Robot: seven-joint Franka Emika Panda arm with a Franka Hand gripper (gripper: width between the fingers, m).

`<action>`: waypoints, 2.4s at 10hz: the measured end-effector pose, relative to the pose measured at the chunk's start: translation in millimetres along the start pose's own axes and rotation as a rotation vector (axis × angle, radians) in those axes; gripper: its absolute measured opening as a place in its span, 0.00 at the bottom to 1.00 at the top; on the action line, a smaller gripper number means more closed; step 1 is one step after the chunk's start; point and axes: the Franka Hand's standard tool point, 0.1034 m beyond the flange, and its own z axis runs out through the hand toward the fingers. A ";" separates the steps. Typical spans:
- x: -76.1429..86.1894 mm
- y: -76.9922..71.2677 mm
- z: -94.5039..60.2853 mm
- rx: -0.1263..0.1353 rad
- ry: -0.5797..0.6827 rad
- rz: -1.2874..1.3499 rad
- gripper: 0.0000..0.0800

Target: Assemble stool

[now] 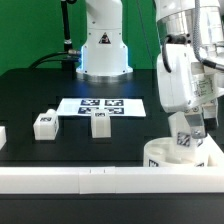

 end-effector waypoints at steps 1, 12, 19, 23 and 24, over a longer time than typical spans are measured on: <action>0.0 0.0 0.0 0.000 0.000 0.000 0.73; -12.1 -18.5 -47.5 -0.053 -0.038 -0.950 0.81; -14.4 -14.5 -45.9 -0.063 -0.002 -1.784 0.81; -20.1 -6.5 -40.4 -0.242 -0.045 -2.367 0.81; -14.0 -7.7 -39.7 -0.233 -0.037 -2.429 0.81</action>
Offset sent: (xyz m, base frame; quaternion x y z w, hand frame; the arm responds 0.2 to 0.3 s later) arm -0.0200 0.0113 0.0365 -0.0823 -0.0609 -0.1216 0.9873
